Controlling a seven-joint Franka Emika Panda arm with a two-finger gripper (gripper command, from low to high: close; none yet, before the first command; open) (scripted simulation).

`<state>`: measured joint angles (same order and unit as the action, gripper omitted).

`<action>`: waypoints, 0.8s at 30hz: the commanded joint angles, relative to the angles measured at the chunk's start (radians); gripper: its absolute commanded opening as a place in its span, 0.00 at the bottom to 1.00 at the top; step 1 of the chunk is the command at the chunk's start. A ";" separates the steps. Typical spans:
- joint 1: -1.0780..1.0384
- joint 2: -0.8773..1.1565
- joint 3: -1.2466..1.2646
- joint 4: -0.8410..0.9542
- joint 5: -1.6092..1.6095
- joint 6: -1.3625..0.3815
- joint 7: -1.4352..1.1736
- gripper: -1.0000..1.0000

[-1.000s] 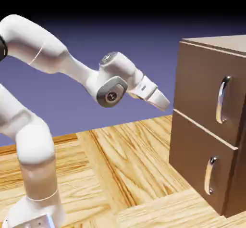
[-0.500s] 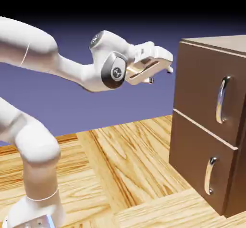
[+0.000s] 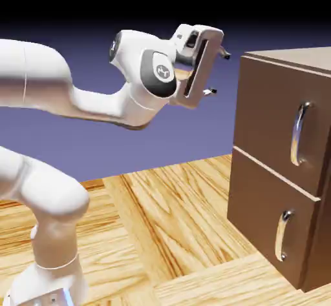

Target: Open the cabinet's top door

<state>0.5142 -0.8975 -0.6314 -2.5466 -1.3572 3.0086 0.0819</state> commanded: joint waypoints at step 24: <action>0.386 -0.252 -0.486 0.203 -1.044 -0.022 -0.507 0.50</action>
<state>0.9005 -1.1494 -1.1170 -2.3440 -2.4009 2.9867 -0.4250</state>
